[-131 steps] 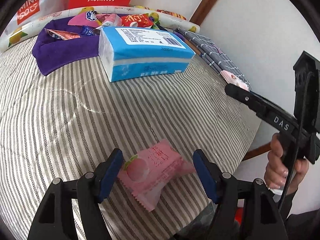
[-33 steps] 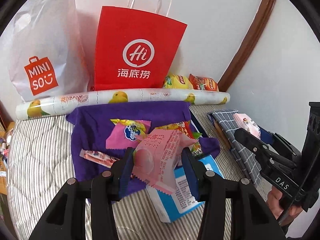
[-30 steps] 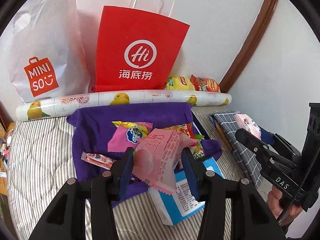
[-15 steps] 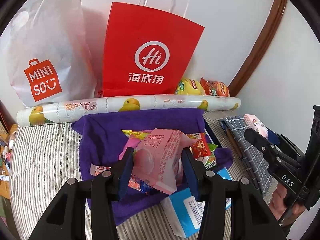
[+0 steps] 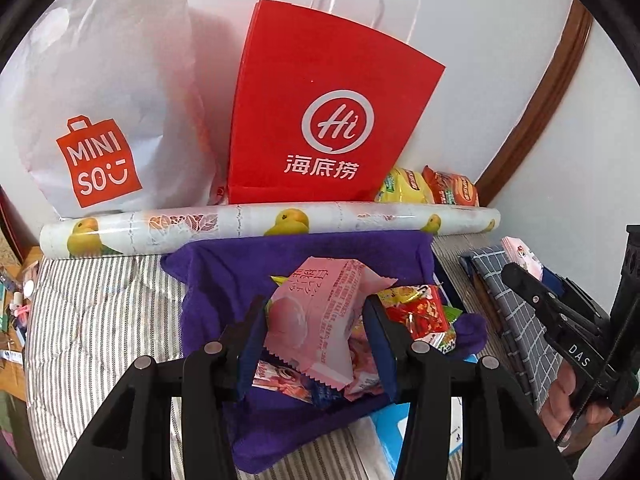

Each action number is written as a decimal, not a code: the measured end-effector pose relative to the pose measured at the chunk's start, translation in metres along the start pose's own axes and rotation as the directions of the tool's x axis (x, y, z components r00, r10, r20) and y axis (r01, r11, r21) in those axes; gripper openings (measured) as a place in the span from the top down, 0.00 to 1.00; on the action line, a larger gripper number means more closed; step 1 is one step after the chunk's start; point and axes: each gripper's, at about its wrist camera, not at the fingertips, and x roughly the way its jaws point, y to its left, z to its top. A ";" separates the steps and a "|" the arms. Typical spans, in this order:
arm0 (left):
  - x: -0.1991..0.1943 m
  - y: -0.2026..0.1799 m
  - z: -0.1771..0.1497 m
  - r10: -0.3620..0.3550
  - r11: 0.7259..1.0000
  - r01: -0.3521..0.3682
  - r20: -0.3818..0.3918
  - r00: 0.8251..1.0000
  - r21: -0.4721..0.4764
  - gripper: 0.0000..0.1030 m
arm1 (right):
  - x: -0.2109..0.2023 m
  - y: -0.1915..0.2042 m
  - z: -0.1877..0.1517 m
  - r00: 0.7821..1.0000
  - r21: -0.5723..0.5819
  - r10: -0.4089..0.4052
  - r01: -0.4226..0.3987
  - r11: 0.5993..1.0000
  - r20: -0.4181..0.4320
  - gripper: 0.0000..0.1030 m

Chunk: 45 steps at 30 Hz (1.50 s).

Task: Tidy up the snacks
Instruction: 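Carry the pink packet and wowo packet over the purple towel with both tools, then lower both packets onto the towel and open both tools to release them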

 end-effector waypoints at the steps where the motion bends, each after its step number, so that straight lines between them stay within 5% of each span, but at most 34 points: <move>1: 0.002 0.001 0.000 0.003 1.000 -0.003 -0.002 1.000 -0.003 0.55 | 0.002 0.000 0.000 1.000 0.001 0.003 -0.003 1.000 -0.003 0.48; 29: 0.054 0.023 -0.026 -0.017 0.998 0.010 -0.110 0.994 -0.059 0.55 | 0.106 0.022 -0.017 0.971 -0.035 0.040 -0.050 0.998 -0.235 0.46; 45: 0.075 0.022 -0.034 -0.019 0.997 0.008 -0.160 0.987 -0.071 0.57 | 0.118 0.025 -0.028 0.960 -0.056 0.021 -0.038 0.998 -0.278 0.46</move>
